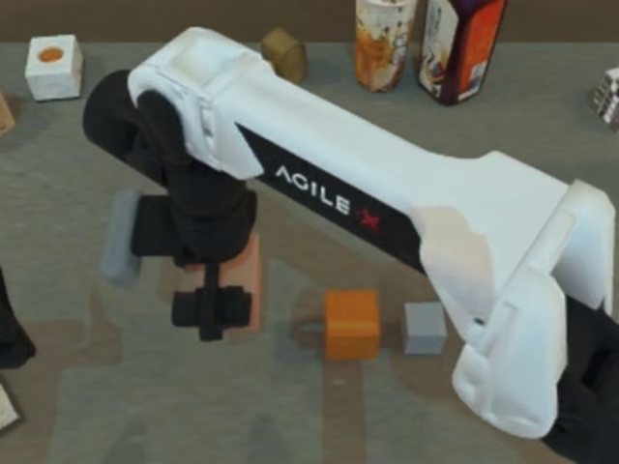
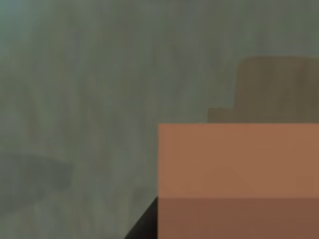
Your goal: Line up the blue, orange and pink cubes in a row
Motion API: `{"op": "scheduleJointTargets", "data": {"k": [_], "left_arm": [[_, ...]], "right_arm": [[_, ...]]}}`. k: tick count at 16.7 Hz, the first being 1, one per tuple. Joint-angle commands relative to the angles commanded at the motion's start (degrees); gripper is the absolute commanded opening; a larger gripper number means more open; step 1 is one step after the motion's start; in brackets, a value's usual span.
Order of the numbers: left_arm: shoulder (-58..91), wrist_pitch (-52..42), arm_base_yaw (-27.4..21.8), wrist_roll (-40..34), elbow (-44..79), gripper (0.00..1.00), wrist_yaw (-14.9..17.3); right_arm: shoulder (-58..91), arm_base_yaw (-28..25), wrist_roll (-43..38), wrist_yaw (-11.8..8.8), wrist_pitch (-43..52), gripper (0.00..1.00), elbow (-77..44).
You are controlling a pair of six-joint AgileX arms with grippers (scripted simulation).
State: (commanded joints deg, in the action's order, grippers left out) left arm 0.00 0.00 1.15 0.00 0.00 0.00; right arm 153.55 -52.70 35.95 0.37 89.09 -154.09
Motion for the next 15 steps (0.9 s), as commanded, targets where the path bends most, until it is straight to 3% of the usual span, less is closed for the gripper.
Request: {"op": "scheduleJointTargets", "data": {"k": [7,13,15], "left_arm": [[0.0,0.0,0.0,0.0,0.0,1.0,0.0],[0.0,0.0,0.0,0.0,0.0,1.0,0.0],[0.0,0.0,0.0,0.0,0.0,1.0,0.0]], "right_arm": [[-4.1,-0.3,0.1,-0.1,-14.8,0.0,20.5],[-4.6,-0.4,0.1,-0.1,-16.6,0.0,22.4],[-4.6,-0.4,0.1,-0.1,-16.6,0.15,22.4]]}}
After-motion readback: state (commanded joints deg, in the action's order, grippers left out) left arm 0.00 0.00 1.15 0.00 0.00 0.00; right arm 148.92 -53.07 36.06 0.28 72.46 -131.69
